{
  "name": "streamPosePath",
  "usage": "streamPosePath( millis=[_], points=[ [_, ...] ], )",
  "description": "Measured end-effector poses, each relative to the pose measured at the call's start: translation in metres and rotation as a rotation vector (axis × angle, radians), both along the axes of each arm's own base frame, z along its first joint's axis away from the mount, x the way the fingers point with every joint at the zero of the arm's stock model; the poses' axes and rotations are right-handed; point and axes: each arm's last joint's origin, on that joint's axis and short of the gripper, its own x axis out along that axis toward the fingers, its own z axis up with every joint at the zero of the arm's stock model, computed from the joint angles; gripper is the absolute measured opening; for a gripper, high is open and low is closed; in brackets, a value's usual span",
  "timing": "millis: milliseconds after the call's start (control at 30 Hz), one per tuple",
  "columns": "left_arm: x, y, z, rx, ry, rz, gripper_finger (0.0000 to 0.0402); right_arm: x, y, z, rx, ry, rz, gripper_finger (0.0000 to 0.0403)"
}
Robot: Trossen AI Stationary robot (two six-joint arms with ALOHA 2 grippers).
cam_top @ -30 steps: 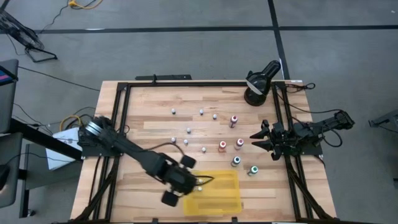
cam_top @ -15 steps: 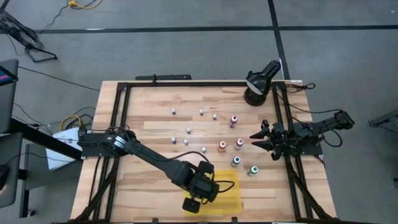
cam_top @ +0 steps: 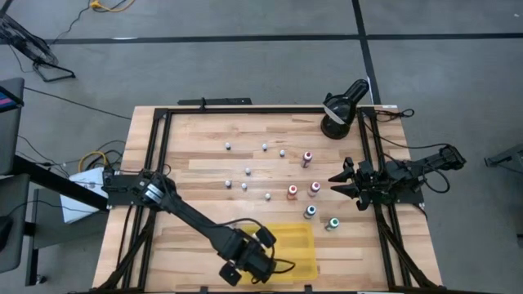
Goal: Pick & Place food coloring
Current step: Put the small purple food coloring bottle in the yellow bin
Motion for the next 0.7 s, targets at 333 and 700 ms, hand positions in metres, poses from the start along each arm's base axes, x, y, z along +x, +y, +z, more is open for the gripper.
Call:
streamPosePath(
  millis=[333, 700],
  points=[
    [0.0035, -0.0021, -0.0055, 0.021, -0.053, -0.093, 0.0072, 0.0000, 0.0000, -0.0001, 0.000, 0.000, 0.000, 0.0137],
    [0.0092, -0.0067, -0.0113, -0.013, -0.038, -0.062, 0.0073, 0.0000, 0.0000, 0.0001, 0.000, -0.001, 0.000, 0.0137]
  ],
)
